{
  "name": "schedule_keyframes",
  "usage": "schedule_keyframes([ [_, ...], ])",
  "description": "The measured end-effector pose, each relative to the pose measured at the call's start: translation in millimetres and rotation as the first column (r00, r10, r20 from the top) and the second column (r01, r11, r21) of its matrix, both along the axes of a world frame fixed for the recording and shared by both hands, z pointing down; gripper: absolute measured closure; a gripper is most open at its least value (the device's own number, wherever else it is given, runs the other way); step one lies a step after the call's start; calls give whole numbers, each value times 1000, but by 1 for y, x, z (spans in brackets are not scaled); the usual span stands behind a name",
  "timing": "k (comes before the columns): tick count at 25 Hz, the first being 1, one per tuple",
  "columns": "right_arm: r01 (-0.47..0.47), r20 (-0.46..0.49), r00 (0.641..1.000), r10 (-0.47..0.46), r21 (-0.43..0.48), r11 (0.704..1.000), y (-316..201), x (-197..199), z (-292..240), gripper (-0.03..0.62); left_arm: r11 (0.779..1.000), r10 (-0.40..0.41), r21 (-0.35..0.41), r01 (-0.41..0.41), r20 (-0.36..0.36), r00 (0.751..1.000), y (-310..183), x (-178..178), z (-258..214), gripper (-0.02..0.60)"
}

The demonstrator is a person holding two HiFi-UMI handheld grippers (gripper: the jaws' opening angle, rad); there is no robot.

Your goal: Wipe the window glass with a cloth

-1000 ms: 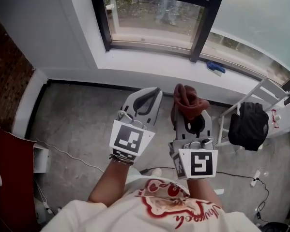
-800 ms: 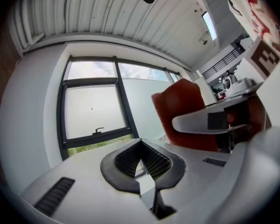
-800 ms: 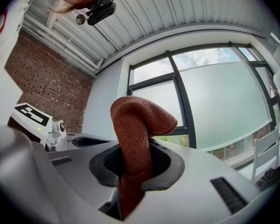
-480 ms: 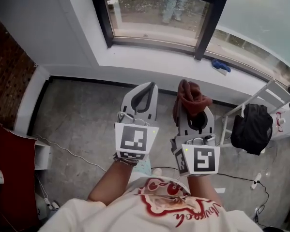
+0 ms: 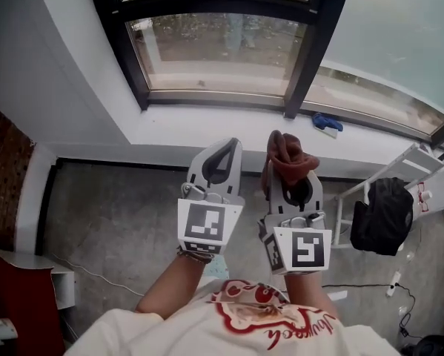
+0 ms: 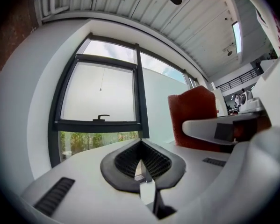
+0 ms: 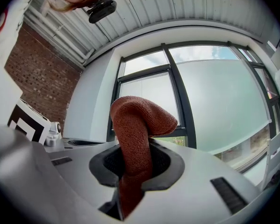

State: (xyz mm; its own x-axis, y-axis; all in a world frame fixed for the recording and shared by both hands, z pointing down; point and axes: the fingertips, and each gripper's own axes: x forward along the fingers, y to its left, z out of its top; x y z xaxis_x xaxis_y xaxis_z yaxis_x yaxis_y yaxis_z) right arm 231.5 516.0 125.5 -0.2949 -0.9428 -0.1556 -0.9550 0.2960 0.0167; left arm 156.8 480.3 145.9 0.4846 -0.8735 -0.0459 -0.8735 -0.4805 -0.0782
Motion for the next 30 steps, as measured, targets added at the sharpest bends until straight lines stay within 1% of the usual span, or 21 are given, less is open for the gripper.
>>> schedule_keyframes([
  [3,-20,21,1000,20,-10,1000,-51,-9,0,510,1000,18,11,-17,-15,1000,-49,-10,-6,560],
  [6,-40,19,999,41,-38,998,-92,-20,8,510,999,38,17,-37,-42,998,-89,-18,-7,560],
  [9,-55,48,997,57,-53,997,-122,-27,12,510,999,43,-12,-44,-42,998,-120,-25,3,560],
  [11,-68,47,996,70,-51,996,-140,-24,12,509,999,43,-24,-45,-58,997,-140,-25,9,560],
  [13,-87,8,996,87,-62,994,-160,-13,16,509,998,46,-32,-48,-68,997,-160,-18,13,560],
  [15,-88,-20,996,87,-72,993,-184,2,24,510,999,45,-28,-47,-57,997,-185,-8,12,560],
  [19,-58,-15,998,57,-74,996,-228,30,27,510,1000,2,-21,-3,-73,997,-231,13,14,560],
  [22,-47,-21,999,45,-102,994,-275,58,40,510,999,-28,-20,26,-94,995,-272,39,23,560],
  [23,-37,-38,999,33,-103,994,-295,69,44,509,999,-41,-25,39,-90,995,-289,48,28,560],
  [24,-23,-79,997,16,-86,996,-317,79,47,508,998,-57,-31,55,-79,995,-309,57,33,560],
  [25,-5,-144,990,-1,-41,999,-340,86,46,509,997,-75,-27,73,-74,994,-330,64,36,560],
  [26,12,-229,973,-9,9,1000,-358,92,43,508,996,-94,-18,93,-79,992,-347,71,36,560],
  [28,19,-394,919,-1,41,999,-383,107,43,508,992,-130,-10,129,-89,988,-372,83,33,560],
  [29,24,-437,900,9,71,997,-395,116,37,508,990,-139,15,141,-100,985,-385,89,24,560],
  [30,27,-446,895,20,98,995,-406,124,32,508,988,-144,38,149,-111,983,-395,94,16,560],
])
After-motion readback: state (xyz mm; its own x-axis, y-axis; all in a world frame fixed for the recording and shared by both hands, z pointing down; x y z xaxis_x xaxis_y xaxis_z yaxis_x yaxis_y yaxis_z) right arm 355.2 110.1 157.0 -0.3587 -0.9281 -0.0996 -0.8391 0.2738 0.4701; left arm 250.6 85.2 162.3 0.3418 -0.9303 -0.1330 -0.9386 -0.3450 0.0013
